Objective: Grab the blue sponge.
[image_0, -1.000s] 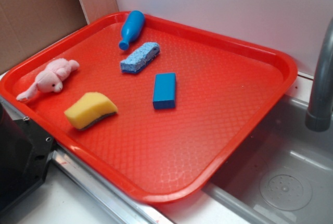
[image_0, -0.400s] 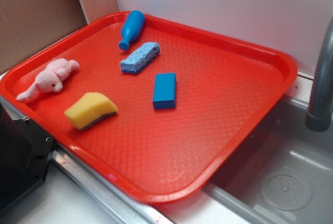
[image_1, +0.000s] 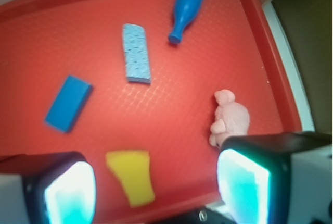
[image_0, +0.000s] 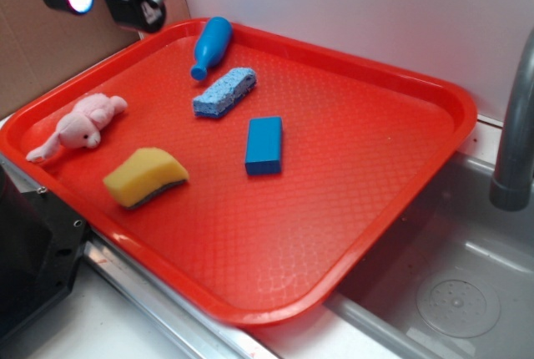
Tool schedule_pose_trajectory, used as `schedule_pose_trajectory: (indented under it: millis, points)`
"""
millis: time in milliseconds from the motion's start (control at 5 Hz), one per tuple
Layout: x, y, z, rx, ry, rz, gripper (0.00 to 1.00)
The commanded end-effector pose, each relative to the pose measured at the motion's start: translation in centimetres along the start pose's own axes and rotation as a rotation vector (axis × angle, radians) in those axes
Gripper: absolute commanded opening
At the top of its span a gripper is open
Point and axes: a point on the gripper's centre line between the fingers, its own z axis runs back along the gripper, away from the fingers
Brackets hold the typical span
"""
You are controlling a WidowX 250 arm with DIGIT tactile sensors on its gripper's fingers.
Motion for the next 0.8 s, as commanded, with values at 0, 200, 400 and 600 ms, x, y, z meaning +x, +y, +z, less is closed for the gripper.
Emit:
schedule_pose_trajectory:
  millis: [0,200,400,600]
  points:
    - [4.3,0.3,-4.9,-0.058,-0.064,0.036,1.00]
    - [6.5,0.1,-8.1,-0.117,-0.061,0.036,1.00]
    - [7.0,-0.2,-9.8,-0.130,-0.048,0.025,1.00]
    - [7.4,-1.1,-11.5,-0.129,-0.024,-0.028,1.00]
